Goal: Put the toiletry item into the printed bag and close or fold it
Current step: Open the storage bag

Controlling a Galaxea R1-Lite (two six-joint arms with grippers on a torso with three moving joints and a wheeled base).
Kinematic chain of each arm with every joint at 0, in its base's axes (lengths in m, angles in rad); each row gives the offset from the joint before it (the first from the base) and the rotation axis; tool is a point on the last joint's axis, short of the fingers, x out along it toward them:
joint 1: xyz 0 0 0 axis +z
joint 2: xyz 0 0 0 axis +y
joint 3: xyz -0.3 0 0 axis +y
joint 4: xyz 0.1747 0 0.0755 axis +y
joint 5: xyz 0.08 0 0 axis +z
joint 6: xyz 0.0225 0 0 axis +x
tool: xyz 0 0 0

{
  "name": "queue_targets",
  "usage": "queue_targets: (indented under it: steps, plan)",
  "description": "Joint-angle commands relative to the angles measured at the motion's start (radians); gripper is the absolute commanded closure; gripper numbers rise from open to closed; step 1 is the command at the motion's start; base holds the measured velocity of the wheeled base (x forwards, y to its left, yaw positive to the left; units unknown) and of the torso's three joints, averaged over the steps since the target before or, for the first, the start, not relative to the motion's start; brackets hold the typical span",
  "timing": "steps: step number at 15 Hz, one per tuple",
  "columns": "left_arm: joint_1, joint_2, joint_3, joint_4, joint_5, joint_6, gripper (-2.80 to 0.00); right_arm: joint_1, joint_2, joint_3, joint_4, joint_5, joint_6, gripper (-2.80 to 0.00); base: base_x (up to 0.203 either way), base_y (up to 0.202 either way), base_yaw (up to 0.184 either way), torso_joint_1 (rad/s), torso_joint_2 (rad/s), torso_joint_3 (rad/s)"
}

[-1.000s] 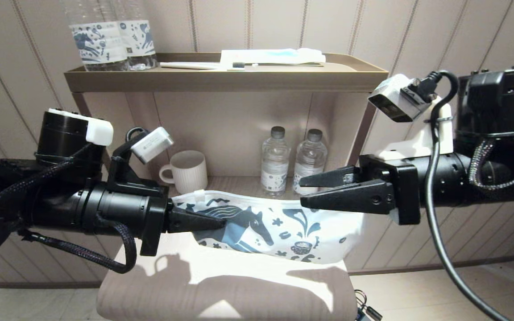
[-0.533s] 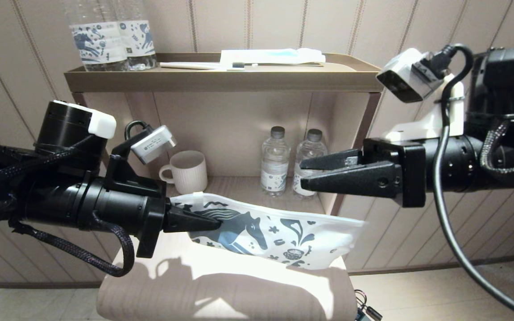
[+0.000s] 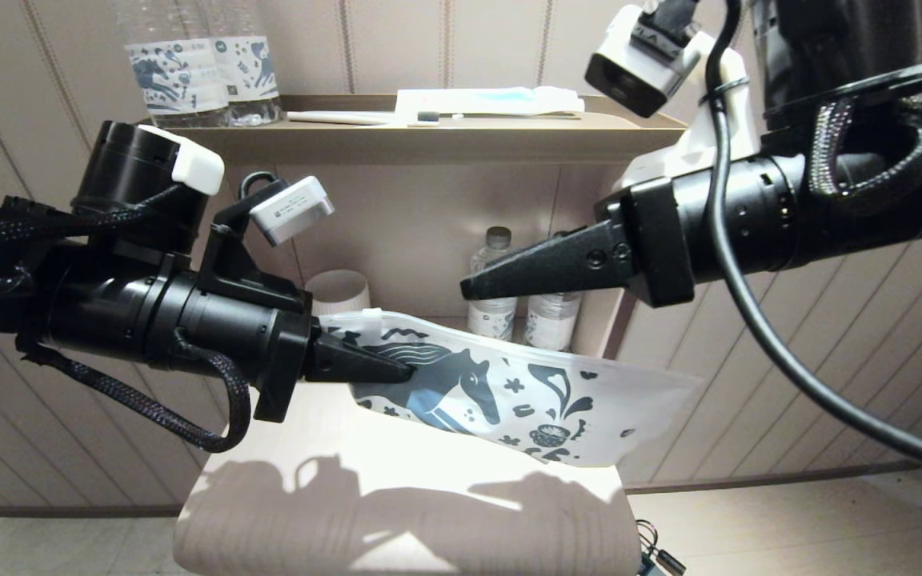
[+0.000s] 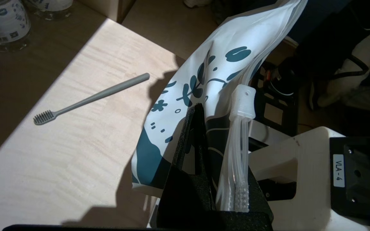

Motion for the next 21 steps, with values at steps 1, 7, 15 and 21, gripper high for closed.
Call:
queue_targets:
  steps: [1,7,15,21]
  plan:
    - [-0.017,0.012,-0.019,0.004,-0.006,0.001,0.0,0.027,0.028,-0.063,0.088,-0.023,-0.018,-2.8,0.0,0.0,0.0,0.0,0.0,0.0]
    - [-0.061,0.032,-0.083,0.096,0.03,0.001,0.0,0.115,0.084,-0.284,0.328,-0.268,-0.055,-2.8,0.0,0.0,0.0,0.0,0.0,0.0]
    - [-0.074,0.016,-0.072,0.097,0.03,0.001,0.0,0.133,0.078,-0.295,0.326,-0.322,-0.048,0.0,0.0,0.0,0.0,0.0,0.0,0.0]
    - [-0.078,0.016,-0.072,0.097,0.03,0.001,0.0,0.16,0.089,-0.301,0.328,-0.3,-0.046,0.0,0.0,0.0,0.0,0.0,0.0,0.0]
